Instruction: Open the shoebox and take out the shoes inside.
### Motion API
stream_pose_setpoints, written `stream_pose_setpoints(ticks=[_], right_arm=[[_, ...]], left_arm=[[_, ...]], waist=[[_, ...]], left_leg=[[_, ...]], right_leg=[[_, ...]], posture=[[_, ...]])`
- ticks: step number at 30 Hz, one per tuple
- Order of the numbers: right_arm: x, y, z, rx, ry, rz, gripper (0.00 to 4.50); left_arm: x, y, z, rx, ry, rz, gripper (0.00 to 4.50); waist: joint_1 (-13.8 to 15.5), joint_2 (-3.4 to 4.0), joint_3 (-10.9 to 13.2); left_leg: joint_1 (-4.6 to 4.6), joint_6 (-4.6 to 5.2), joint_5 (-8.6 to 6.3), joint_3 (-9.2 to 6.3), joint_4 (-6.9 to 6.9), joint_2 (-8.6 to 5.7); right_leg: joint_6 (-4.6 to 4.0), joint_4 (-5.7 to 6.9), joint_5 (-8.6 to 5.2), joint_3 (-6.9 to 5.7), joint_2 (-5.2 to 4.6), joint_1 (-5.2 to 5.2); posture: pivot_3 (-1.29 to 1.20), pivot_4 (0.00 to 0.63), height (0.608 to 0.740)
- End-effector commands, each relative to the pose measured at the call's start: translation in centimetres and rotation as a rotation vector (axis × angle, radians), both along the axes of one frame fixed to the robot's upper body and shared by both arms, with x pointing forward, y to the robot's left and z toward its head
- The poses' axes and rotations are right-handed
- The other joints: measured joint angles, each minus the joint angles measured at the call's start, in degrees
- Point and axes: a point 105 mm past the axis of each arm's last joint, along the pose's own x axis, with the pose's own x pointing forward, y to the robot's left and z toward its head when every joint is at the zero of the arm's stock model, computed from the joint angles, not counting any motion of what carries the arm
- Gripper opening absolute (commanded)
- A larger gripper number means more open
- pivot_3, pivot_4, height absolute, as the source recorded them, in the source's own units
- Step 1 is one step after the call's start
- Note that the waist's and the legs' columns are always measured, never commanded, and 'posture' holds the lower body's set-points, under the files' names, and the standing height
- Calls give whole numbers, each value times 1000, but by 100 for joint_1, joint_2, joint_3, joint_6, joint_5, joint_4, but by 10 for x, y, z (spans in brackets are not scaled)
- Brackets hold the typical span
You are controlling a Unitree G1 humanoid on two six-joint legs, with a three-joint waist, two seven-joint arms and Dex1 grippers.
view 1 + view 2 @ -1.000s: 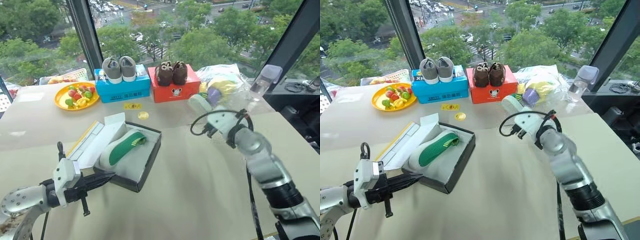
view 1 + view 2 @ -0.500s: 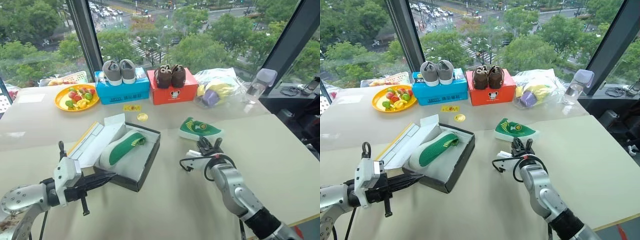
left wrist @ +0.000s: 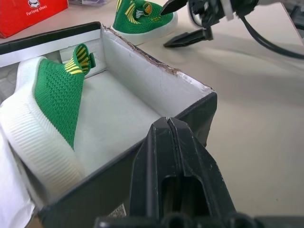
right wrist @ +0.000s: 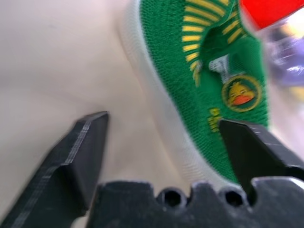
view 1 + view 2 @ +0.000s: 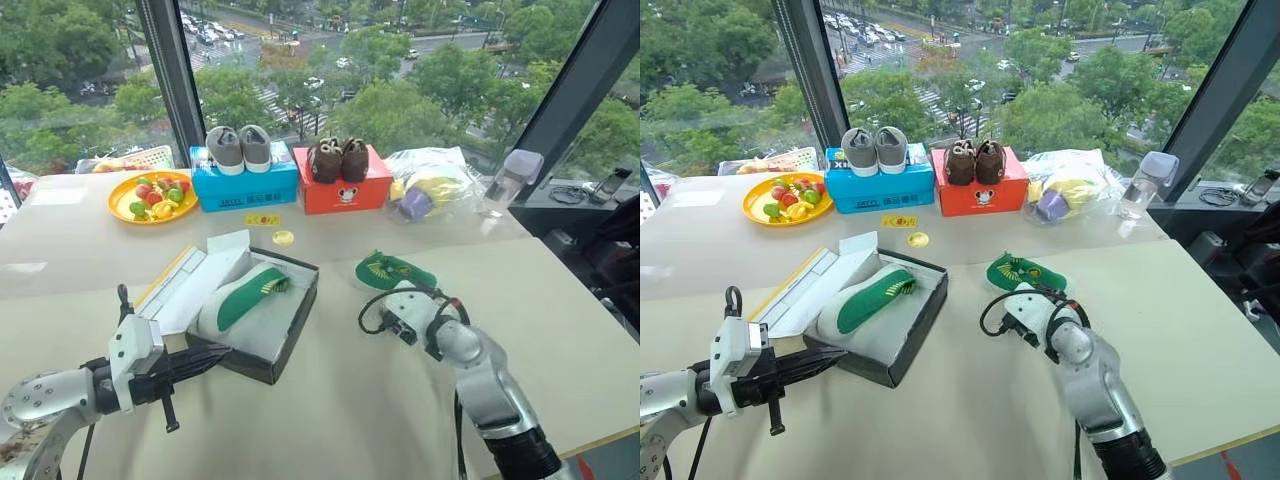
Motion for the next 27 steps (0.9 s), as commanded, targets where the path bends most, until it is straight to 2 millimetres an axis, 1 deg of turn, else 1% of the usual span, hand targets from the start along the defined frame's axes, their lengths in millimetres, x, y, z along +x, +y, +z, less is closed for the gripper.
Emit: stream_pose_setpoints(ticks=[1, 3, 5, 6, 7, 8, 9, 11, 13, 15, 16, 19, 23, 25, 27], right_arm=[[-18, 37, 42, 191, 70, 286, 4477], [-19, 42, 59, 219, 58, 350, 4477], [-20, 67, 105, 226, -30, 570, 4477], [-20, 87, 133, 230, -87, 704, 4477], [-20, 106, 153, 221, -142, 812, 4477], [-20, 118, 164, 213, -170, 872, 4477], [-20, 128, 167, 206, -166, 926, 4477], [-21, 142, 162, 163, -139, 1018, 4477], [-19, 155, 152, 97, -126, 1090, 4477], [-13, 166, 140, 42, -117, 1130, 4477], [-10, 171, 135, 21, -116, 1143, 4477], [0, 183, 121, -30, -115, 1171, 4477], [10, 201, 114, -68, -129, 1196, 4477], [14, 206, 111, -79, -135, 1199, 4477], [17, 209, 104, -104, -132, 1205, 4477]], left_arm=[[-2, -2, 7, 3, -42, -13, 0], [-1, -2, 7, 4, -44, -11, 0], [0, -2, 8, 1, -48, -9, 0], [0, -2, 8, 1, -49, -8, 0], [0, -3, 7, -1, -50, -10, 0], [-1, -4, 7, -2, -50, -11, 0], [-1, -4, 7, -2, -50, -11, 0], [-2, -5, 8, -3, -52, -9, 0], [-3, -5, 8, -4, -53, -4, 0], [-4, -5, 8, -5, -53, 3, 0], [-4, -5, 8, -5, -53, 6, 0], [-6, -6, 7, -7, -51, 16, 0], [-9, -7, 6, -11, -48, 25, 0], [-9, -8, 6, -12, -50, 30, 0], [-10, -8, 7, -12, -52, 36, 0]], waist=[[-6, 7, 16], [3, 59, 52], [29, 122, 96], [20, 139, 116], [-20, 150, 132], [-35, 156, 139], [-33, 155, 138], [17, 131, 116], [89, 110, 101], [140, 118, 106], [143, 120, 108], [138, 125, 111], [120, 126, 111], [122, 126, 111], [134, 127, 112]], left_leg=[[-2, -11, -6, 1, 4, 10], [-9, -15, -9, 1, 6, 16], [-8, -15, -9, 1, 4, 10], [-13, -15, -8, 4, 6, 7], [-15, -14, -8, 7, 8, 5], [-10, -14, -7, 13, 11, 3], [-11, -14, -6, 15, 12, 0], [3, -15, -5, -6, -4, 11], [3, -22, -3, -2, -18, 20], [-12, -42, 6, 6, -20, 21], [-22, -47, 10, 11, -19, 15], [-47, -56, 14, 20, 8, 13], [-59, -52, 12, 25, 17, 12], [-60, -56, 13, 24, 16, 17], [-61, -64, 18, 23, 12, 19]], right_leg=[[-1, 0, 1, 4, 17, -2], [-5, -1, 5, 8, 30, -13], [-5, 2, 5, 10, 26, -15], [-4, 2, 5, 12, 27, -22], [-7, 3, 10, 16, 28, -26], [-13, 6, 17, 20, 34, -27], [-22, 5, 26, 24, 40, -31], [-37, 5, 17, 2, 61, -17], [-53, 6, 6, -15, 66, -18], [-53, 4, 6, -20, 52, -31], [-49, 3, 6, -14, 33, -40], [-38, -8, 11, -9, 25, -47], [-27, -16, 18, -5, 21, -52], [-27, -13, 18, -9, 23, -54], [-27, -8, 18, -11, 26, -59]], posture=[[0, 150, 731], [0, 150, 731], [0, 150, 731], [0, 150, 731], [0, 150, 731], [0, 150, 731], [0, 150, 731], [0, 150, 731], [0, 150, 731], [0, 150, 731], [0, 150, 731], [0, 150, 731], [0, 150, 731], [0, 150, 731], [0, 150, 731]])
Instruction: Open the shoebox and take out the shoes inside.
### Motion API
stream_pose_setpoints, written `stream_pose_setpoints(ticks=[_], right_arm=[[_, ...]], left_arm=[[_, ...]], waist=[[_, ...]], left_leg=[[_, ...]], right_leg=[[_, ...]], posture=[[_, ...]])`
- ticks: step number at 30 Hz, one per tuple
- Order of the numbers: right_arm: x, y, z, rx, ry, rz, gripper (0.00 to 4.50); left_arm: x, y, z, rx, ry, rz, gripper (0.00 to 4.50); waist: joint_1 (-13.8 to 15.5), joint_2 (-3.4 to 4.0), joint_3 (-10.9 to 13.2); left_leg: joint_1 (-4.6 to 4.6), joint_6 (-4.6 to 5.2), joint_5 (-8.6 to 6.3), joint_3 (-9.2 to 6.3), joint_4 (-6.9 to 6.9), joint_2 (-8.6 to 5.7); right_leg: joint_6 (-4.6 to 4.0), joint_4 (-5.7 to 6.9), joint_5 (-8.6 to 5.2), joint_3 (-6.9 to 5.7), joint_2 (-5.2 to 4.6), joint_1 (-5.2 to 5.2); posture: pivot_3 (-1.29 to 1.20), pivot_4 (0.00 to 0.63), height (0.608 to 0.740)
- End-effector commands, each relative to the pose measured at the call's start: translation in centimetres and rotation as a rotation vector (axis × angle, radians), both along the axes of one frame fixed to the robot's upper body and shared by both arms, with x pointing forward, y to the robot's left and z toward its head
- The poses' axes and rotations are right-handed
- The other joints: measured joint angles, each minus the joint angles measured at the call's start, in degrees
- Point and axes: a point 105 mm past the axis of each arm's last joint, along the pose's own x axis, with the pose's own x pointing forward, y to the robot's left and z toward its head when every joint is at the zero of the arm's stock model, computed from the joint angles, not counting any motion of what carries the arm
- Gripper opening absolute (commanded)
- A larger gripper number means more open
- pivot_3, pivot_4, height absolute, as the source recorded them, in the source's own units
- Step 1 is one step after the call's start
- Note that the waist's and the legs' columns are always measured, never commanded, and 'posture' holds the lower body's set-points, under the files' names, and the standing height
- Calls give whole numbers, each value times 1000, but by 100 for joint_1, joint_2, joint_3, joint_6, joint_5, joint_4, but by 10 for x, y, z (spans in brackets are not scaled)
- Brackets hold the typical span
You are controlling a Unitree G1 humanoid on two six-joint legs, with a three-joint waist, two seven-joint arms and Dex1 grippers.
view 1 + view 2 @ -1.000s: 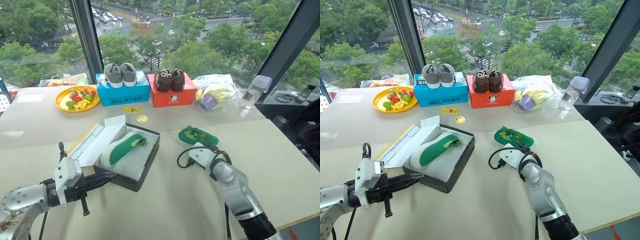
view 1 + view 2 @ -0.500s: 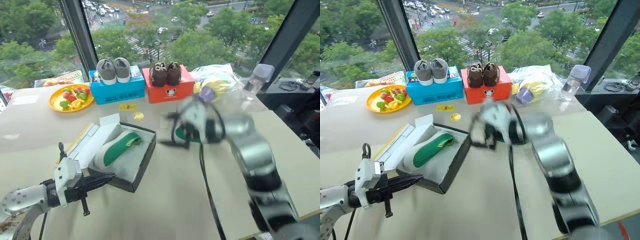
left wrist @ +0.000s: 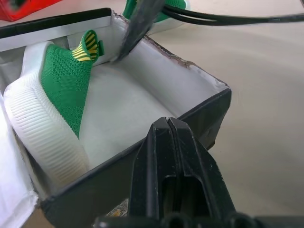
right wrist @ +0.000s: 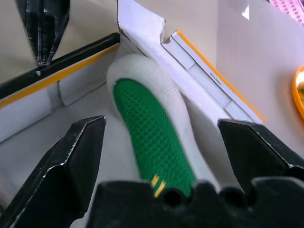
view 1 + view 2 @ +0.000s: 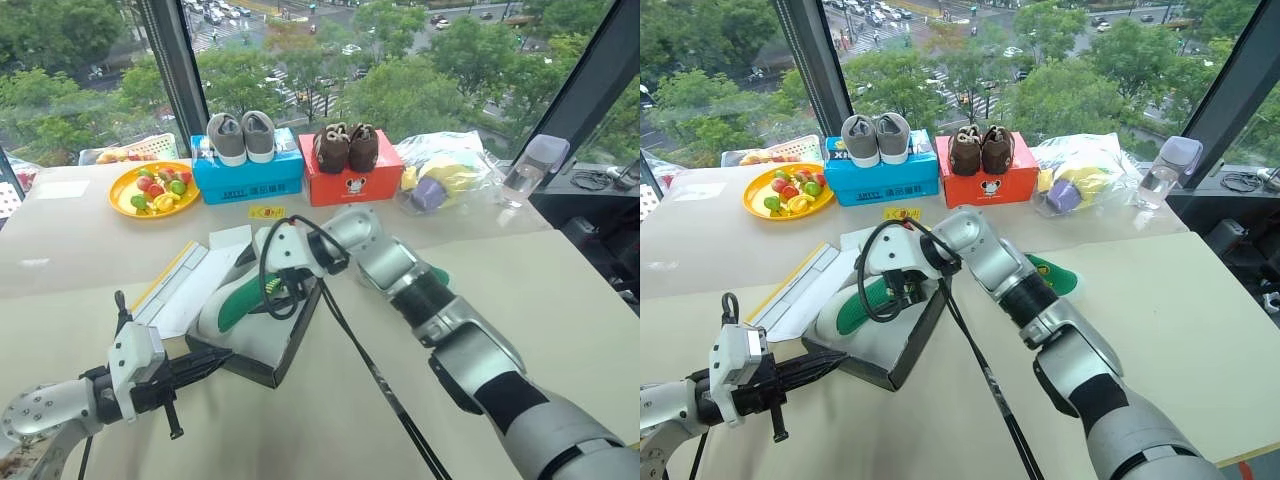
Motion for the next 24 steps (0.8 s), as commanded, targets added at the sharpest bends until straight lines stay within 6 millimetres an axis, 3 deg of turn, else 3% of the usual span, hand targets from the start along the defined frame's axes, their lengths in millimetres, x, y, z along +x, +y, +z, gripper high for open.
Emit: stream_pose_setpoints(ticks=[1, 7, 13, 16, 24], right_arm=[[6, 6, -5, -23, -70, 24, 4477], [26, 3, -44, -134, -146, -50, 4477], [28, 4, -55, -152, -162, -50, 4477], [26, 4, -55, -148, -173, -32, 3783], [22, 5, -56, -127, -201, -15, 1063]], left_arm=[[-2, -3, 8, 2, -43, 0, 0], [-3, -2, 10, 4, -47, 14, 0], [-4, -1, 11, 7, -50, 21, 0], [-3, 0, 12, 9, -51, 22, 0], [-1, -1, 12, 8, -50, 17, 0]], waist=[[13, 1, 1], [-9, 3, 1], [-18, 3, 0], [-20, 4, 1], [-53, 5, -1]], left_leg=[[0, -4, 2, 0, 0, 0], [0, -18, 11, -2, 2, 0], [14, -23, 14, -4, 0, 2], [32, -19, 12, -4, 0, 2], [57, 4, -2, -6, -10, 4]], right_leg=[[-1, 4, -1, -3, 0, 0], [-3, 19, -1, 5, 0, -6], [-7, 29, -1, 10, 2, 0], [-8, 30, -1, 11, 1, 14], [-11, 30, -3, 14, 1, 32]], posture=[[0, 150, 731], [0, 150, 731], [0, 150, 731], [0, 150, 731], [0, 150, 731]])
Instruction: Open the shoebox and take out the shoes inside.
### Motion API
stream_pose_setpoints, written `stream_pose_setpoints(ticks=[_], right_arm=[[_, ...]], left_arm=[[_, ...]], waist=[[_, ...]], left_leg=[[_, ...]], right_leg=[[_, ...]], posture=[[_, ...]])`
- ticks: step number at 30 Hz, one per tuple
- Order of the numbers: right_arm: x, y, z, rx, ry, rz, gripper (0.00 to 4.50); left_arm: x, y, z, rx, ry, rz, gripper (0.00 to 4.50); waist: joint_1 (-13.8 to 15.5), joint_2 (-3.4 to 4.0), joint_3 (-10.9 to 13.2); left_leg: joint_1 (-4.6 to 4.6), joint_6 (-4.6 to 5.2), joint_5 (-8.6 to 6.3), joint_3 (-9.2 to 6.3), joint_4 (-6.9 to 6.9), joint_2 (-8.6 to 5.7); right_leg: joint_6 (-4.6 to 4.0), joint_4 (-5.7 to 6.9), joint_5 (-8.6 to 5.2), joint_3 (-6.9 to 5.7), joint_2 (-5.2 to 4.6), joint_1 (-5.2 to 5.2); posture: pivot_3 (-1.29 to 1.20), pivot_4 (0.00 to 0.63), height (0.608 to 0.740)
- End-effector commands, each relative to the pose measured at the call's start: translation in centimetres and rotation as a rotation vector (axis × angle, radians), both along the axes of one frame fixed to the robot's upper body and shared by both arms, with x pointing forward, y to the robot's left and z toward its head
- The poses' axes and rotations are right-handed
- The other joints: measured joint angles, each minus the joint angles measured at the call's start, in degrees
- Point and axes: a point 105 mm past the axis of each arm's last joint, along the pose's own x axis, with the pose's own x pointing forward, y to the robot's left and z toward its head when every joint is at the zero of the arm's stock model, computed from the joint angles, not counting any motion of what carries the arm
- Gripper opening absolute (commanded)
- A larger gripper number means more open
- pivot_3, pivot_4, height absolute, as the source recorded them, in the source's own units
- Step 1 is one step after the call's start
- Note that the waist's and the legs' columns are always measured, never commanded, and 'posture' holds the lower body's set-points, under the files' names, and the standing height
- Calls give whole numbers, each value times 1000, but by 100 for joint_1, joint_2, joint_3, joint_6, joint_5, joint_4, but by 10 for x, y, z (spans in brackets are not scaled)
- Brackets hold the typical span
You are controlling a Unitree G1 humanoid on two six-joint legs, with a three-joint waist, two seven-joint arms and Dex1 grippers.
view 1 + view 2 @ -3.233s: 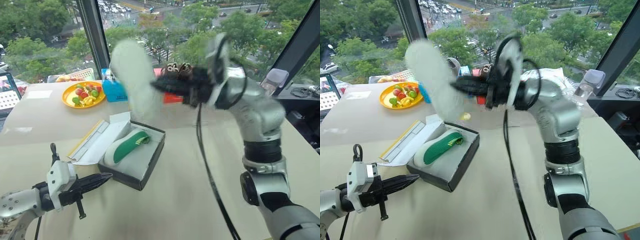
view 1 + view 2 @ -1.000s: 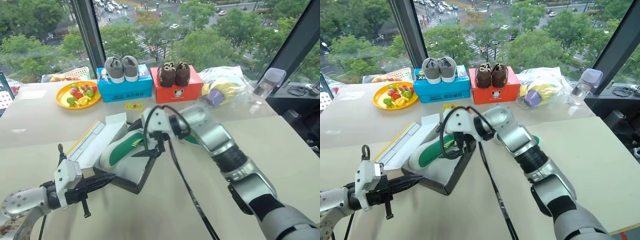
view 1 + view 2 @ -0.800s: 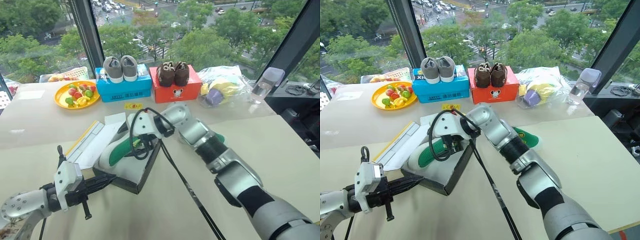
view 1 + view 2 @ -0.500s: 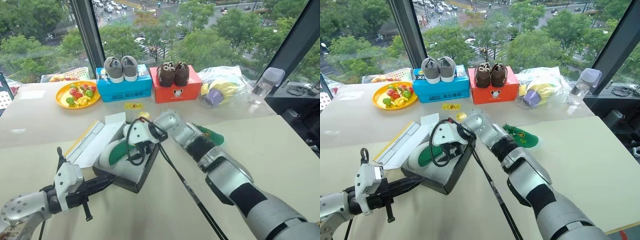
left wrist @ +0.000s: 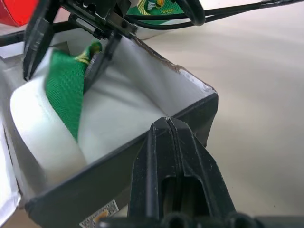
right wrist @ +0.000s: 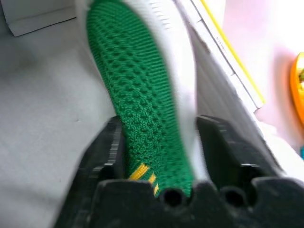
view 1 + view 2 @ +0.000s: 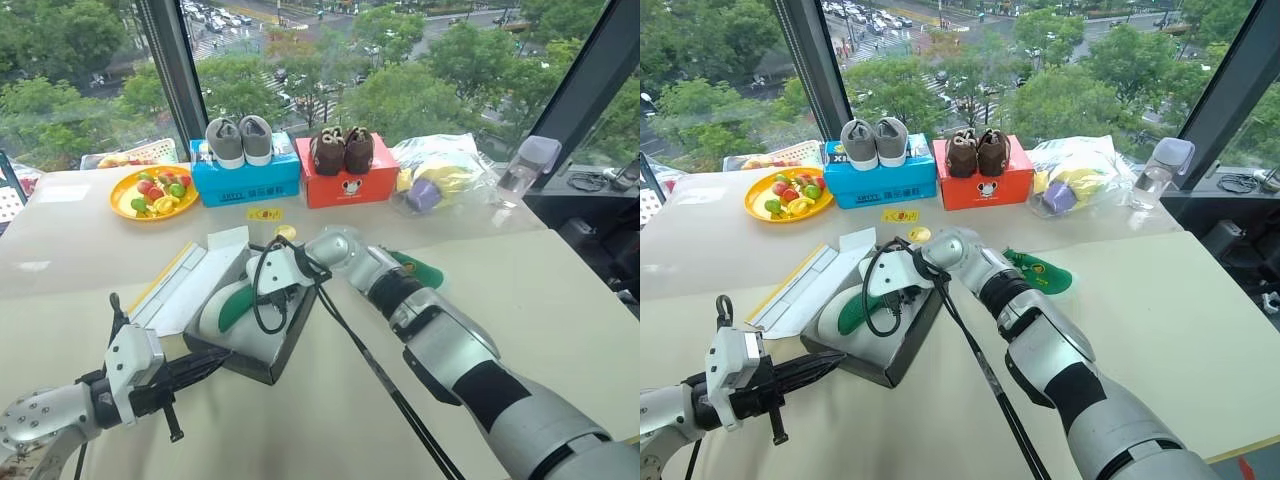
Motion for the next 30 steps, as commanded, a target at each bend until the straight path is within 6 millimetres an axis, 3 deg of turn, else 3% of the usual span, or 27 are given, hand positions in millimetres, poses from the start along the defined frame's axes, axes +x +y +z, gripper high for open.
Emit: stream_pose_setpoints(ticks=[1, 7, 11, 17, 22, 26, 30], right_arm=[[-2, -3, -15, -50, -7, -2, 1063], [-3, 2, -6, 58, 13, -39, 1063], [-1, 0, 13, 153, -5, -86, 1063], [-13, -22, 80, 341, -16, -124, 1063], [-31, -31, 101, 420, 50, -144, 1063], [-31, -36, 109, 495, 144, -206, 1063], [-24, -51, 144, 661, 330, -287, 1063]], left_arm=[[1, -1, 8, 0, -36, -11, 0], [3, -2, 9, 0, -38, -14, 0], [3, -2, 9, -1, -39, -17, 0], [4, -3, 8, -4, -38, -20, 0], [5, -4, 7, -6, -37, -23, 0], [6, -5, 6, -6, -36, -28, 0], [6, -5, 6, -7, -33, -33, 0]], waist=[[-14, 0, 0], [-53, 0, -1], [-77, 0, -1], [-18, 1, 2], [-15, -2, -1], [-18, -2, -1], [17, -2, 0]], left_leg=[[0, -2, 1, 0, -1, 0], [-1, -5, 2, -2, -1, 1], [-4, -6, 2, -4, -1, 2], [-29, -6, 2, -12, 5, 0], [-56, -6, 2, -12, 4, 1], [-61, -3, 0, -10, 4, 0], [-70, 1, -1, -11, 12, -2]], right_leg=[[0, 0, 0, 0, 0, 0], [0, -1, 0, 0, -3, 0], [1, -1, 1, -1, -3, -1], [2, -6, 1, -8, -5, -13], [5, -8, 3, -10, 1, -39], [4, -5, 2, -8, 3, -46], [5, -4, 3, -8, 2, -48]], posture=[[0, 150, 731], [0, 150, 731], [0, 150, 731], [0, 150, 731], [0, 150, 731], [0, 150, 731], [0, 150, 731]])
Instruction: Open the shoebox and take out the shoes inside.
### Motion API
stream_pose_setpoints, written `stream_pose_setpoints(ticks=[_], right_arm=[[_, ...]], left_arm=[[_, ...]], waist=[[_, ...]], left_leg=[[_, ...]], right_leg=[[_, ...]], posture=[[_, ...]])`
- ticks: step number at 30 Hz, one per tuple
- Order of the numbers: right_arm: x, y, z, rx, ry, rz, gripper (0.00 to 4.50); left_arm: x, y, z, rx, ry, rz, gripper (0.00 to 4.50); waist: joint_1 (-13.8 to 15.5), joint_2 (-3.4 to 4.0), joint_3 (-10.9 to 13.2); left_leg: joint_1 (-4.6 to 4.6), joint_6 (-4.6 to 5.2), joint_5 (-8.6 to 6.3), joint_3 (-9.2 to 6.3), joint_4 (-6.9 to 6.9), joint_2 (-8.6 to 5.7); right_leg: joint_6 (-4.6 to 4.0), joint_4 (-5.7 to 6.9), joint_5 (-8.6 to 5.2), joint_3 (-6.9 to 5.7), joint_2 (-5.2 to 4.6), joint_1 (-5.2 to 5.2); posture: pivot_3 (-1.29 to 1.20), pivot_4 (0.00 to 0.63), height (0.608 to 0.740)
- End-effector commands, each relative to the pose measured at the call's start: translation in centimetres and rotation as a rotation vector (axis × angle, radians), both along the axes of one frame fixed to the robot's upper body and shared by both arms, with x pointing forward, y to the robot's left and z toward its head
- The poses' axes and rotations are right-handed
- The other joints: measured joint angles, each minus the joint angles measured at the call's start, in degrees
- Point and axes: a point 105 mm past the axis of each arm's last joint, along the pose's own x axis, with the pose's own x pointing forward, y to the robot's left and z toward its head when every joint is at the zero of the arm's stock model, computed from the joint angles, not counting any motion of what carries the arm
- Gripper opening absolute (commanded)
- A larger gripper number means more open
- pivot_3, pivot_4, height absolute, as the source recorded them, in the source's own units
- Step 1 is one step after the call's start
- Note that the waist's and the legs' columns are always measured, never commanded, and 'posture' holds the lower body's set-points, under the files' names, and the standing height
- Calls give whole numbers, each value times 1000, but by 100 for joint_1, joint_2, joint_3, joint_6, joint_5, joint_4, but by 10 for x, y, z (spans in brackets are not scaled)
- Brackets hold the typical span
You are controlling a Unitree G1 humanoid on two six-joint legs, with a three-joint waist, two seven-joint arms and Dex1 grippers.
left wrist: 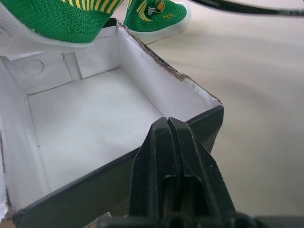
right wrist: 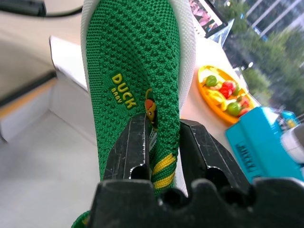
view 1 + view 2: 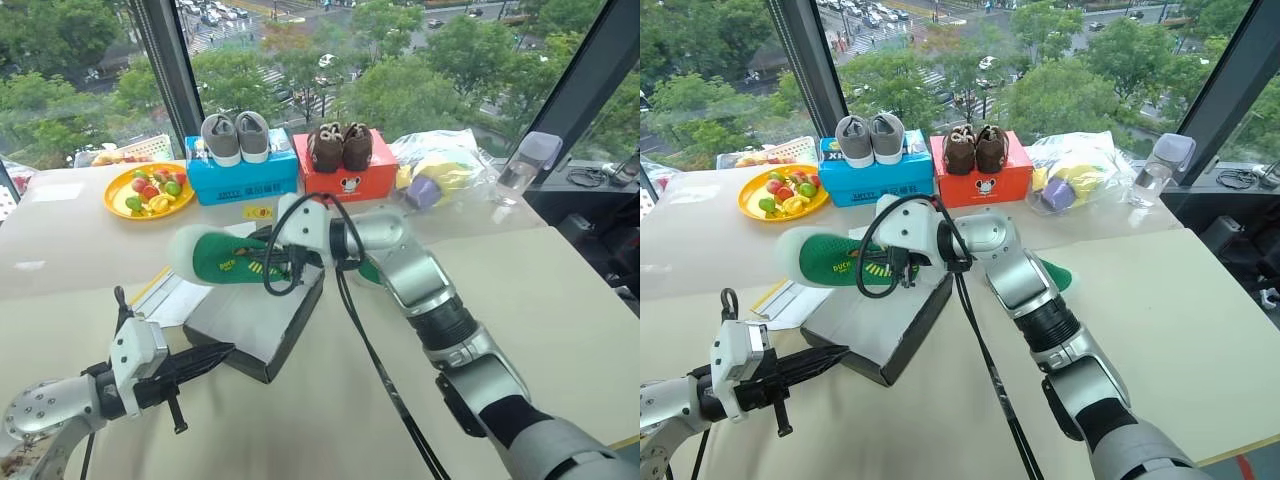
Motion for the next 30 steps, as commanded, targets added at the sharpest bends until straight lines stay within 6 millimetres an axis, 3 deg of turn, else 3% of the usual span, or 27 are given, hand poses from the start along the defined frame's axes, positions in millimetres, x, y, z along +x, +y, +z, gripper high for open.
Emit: stream_pose_setpoints(ticks=[1, 7, 11, 14, 17, 21, 26, 30], right_arm=[[0, -20, 56, 202, 66, -43, 1063], [-2, -79, 90, 276, 243, -110, 1063], [-14, -120, 83, 153, 386, -148, 1063], [-15, -148, 66, 56, 459, -232, 1063], [-18, -171, 33, -94, 525, -293, 1063], [-20, -188, -13, -284, 582, -326, 1063], [-8, -209, -67, -465, 608, -395, 1063], [-2, -220, -94, -552, 615, -405, 1063]], left_arm=[[-1, -2, 4, 1, -16, -13, 0], [0, -2, 2, -1, -13, -18, 0], [0, -3, 1, -3, -11, -23, 0], [1, -3, 0, -6, -9, -26, 0], [1, -4, -1, -8, -6, -32, 0], [2, -6, -1, -12, -2, -41, 0], [2, -7, -2, -14, 0, -49, 0], [2, -7, -1, -14, 0, -48, 0]], waist=[[25, 0, 0], [93, 0, 0], [93, 1, 0], [77, 2, 1], [51, 1, 1], [24, 2, 1], [40, 2, 1], [60, 2, 1]], left_leg=[[-4, 0, 0, 0, 2, -1], [-26, 0, 0, -6, 1, -4], [-34, 8, -4, -2, -1, -7], [-33, 40, -23, -1, -4, -7], [-30, 46, -26, 2, -4, -7], [-25, 47, -26, 4, -1, -8], [-23, 42, -22, 3, 8, -9], [-25, 44, -19, 4, 22, -12]], right_leg=[[0, 0, 0, 0, -1, -2], [1, -5, 1, -10, -2, -17], [3, -17, 2, -6, -4, -20], [7, -27, 1, -3, -3, -20], [11, -27, 0, 4, -2, -19], [16, -22, 2, 17, 3, -17], [18, -14, 2, 19, 3, -16], [24, -12, 6, 21, 2, -13]], posture=[[0, 150, 731], [0, 150, 731], [0, 150, 731], [0, 150, 731], [0, 150, 731], [0, 150, 731], [0, 150, 731], [0, 150, 731]])
